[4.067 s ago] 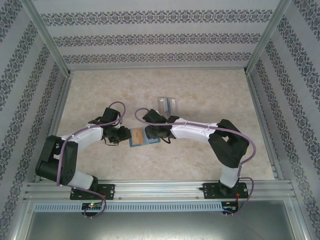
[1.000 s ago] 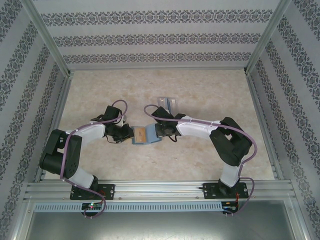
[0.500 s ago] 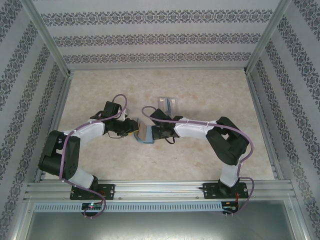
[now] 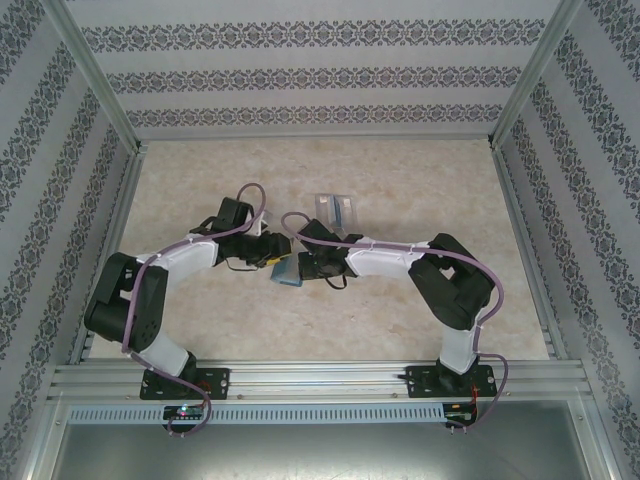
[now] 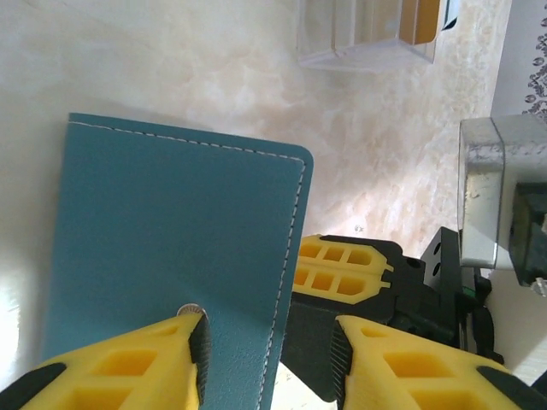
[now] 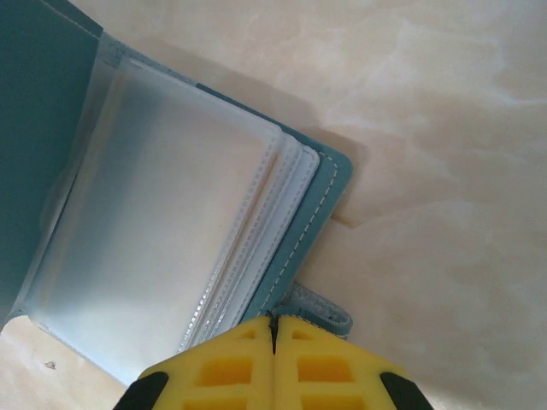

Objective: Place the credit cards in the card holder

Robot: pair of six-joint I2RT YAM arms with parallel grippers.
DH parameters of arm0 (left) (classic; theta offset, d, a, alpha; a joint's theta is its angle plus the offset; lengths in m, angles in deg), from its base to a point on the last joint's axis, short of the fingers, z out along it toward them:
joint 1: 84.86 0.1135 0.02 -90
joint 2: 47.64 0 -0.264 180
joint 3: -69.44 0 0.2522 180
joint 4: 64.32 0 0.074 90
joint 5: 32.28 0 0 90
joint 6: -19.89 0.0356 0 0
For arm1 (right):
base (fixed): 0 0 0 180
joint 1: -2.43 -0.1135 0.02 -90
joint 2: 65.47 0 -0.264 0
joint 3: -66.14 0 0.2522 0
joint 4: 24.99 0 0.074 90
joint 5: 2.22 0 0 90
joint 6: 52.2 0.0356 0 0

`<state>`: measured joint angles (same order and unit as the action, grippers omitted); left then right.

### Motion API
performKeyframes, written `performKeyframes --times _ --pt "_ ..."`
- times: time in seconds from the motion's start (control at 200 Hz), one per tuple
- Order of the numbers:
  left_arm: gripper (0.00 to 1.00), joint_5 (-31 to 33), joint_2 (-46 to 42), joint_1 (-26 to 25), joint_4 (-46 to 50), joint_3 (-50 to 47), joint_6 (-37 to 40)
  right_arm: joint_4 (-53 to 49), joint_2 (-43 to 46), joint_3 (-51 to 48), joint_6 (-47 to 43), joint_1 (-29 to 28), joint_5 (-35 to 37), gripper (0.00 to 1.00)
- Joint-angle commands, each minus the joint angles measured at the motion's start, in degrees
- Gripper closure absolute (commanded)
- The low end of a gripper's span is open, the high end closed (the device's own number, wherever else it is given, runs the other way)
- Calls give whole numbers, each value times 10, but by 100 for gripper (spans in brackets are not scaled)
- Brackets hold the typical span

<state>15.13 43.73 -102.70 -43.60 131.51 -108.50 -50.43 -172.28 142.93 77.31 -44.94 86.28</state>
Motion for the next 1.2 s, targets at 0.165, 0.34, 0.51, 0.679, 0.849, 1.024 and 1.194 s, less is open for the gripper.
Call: performKeyframes --times 0.165,0.34,0.51,0.679,0.849,1.024,1.194 --pt "53 -4 11 -12 -55 -5 -13 91 68 -97 44 33 -24 100" --pt "64 -8 68 -33 -89 2 -24 157 104 -150 58 43 -24 99" --pt "71 28 56 -62 -92 0 -16 207 140 -186 69 45 -26 97" --pt "74 35 56 -63 -82 2 -16 233 151 -200 57 51 -24 95" --pt "78 47 66 -63 -82 -2 -33 254 120 -182 82 52 -64 95" --pt "88 70 62 -63 -91 -13 -59 267 90 -154 100 51 -101 95" --pt "97 76 71 -63 -83 -11 -67 257 79 -135 98 47 -112 95"
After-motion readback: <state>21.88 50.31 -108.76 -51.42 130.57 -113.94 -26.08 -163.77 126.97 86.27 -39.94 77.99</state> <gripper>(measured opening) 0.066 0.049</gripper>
